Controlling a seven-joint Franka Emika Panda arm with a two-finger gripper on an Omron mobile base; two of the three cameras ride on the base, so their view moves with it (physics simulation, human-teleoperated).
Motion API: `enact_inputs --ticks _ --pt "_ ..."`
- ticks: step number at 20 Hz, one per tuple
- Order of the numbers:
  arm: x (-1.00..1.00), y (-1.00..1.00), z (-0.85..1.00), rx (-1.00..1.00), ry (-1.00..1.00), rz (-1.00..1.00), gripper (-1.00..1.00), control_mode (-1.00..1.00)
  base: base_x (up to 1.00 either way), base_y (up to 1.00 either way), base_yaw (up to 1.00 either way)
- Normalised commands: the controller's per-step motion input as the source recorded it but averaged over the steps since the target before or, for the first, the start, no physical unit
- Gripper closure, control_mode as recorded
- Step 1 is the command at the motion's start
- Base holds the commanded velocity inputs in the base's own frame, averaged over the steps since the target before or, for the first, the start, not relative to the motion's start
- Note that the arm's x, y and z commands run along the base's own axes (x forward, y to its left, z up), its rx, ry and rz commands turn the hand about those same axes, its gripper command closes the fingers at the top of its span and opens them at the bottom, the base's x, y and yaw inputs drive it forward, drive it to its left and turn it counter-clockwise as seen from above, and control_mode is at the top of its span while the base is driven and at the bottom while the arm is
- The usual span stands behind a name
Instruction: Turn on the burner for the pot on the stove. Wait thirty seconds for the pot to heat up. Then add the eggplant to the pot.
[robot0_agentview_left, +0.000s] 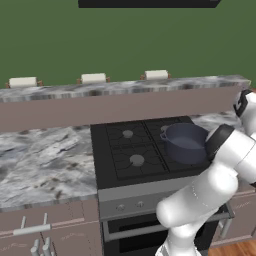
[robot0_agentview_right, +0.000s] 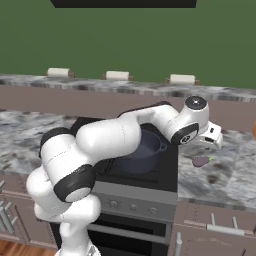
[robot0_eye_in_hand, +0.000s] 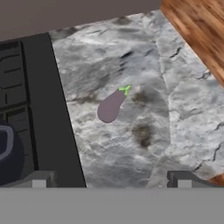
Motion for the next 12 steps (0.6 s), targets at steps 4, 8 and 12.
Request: enact_inputs --ticks 4,8,12 --pt "0.22 -0.02 -0.19 0.05 0.01 0.0 -1.0 -1.0 0.0 0.0 0.0" --pt "0.26 0.0 -0.24 0.06 0.02 0.0 -1.0 -1.0 0.0 0.0 0.0" --pt "0.21 0.0 -0.23 0.12 0.05 0.0 -1.0 -1.0 0.0 0.0 0.0"
